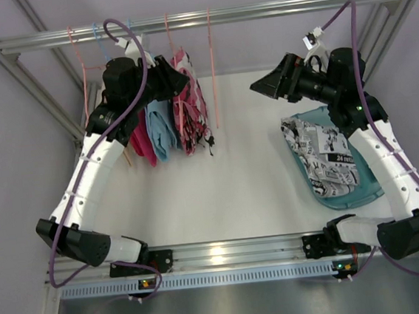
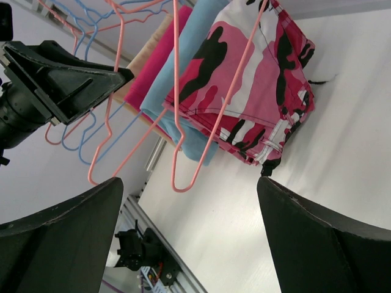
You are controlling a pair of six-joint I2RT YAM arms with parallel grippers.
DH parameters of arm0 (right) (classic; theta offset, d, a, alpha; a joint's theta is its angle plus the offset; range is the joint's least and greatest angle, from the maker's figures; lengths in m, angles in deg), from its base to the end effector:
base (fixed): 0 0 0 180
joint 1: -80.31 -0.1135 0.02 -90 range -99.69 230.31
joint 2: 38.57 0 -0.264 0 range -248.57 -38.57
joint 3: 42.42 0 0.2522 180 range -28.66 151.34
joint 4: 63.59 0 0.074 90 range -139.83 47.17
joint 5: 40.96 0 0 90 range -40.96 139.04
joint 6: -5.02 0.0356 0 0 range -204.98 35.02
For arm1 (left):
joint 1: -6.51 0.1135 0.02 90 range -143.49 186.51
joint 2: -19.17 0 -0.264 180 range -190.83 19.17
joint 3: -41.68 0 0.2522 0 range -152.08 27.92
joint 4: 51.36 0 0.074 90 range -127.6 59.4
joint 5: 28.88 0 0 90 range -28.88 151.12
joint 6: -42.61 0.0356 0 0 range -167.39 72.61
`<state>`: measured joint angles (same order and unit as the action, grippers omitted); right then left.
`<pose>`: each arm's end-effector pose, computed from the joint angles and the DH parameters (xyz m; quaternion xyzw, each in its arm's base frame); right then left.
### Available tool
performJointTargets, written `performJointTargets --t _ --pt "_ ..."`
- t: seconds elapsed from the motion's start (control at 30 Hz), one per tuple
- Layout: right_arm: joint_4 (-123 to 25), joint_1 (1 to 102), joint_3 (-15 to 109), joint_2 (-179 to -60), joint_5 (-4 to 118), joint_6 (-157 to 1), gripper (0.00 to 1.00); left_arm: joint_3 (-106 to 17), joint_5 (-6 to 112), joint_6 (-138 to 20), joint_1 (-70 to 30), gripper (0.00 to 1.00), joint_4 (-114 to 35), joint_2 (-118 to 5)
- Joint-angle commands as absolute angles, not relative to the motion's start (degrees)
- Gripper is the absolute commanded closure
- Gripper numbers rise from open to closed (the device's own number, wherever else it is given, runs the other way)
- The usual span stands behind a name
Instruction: Remove the trousers from the hanger
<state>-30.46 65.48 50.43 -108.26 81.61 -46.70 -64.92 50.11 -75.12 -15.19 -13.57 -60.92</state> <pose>0.2490 0.0858 0.4423 -0.0271 0.7564 0.4680 0.4561 0.2828 -0.1199 0.4648 0.0203 0.7717 -0.3313 0.5424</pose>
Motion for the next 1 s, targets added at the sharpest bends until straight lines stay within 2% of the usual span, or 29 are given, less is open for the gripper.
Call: performJointTargets --t 0.0,0.2,0.3,0.43,0.6,0.97 --pt "-33.0 66.1 50.2 -106.5 81.7 -47.1 0.08 -66.7 50.0 -76.2 -15.6 0.57 -14.4 -61.6" --pt "-33.9 66.3 49.3 -106.3 82.8 -45.4 0.08 -67.2 47.9 -79.4 -15.6 0.61 -15.9 -63.4" --pt "-34.2 66.3 49.0 -106.0 83.0 -45.0 0.09 -65.7 47.3 -81.3 -15.6 0.66 -19.5 -62.8" --pt "-34.2 66.8 48.7 -105.7 83.5 -44.9 0.09 -64.2 46.4 -83.4 -15.6 0.76 -23.4 -62.4" --pt "-34.5 67.2 48.1 -105.3 83.8 -44.5 0.09 -64.2 45.7 -85.1 -15.6 0.99 -25.8 -62.5" --pt "-35.5 67.4 46.8 -104.8 84.4 -44.3 0.09 -63.8 49.8 -87.6 -15.5 1.00 -36.5 -59.4"
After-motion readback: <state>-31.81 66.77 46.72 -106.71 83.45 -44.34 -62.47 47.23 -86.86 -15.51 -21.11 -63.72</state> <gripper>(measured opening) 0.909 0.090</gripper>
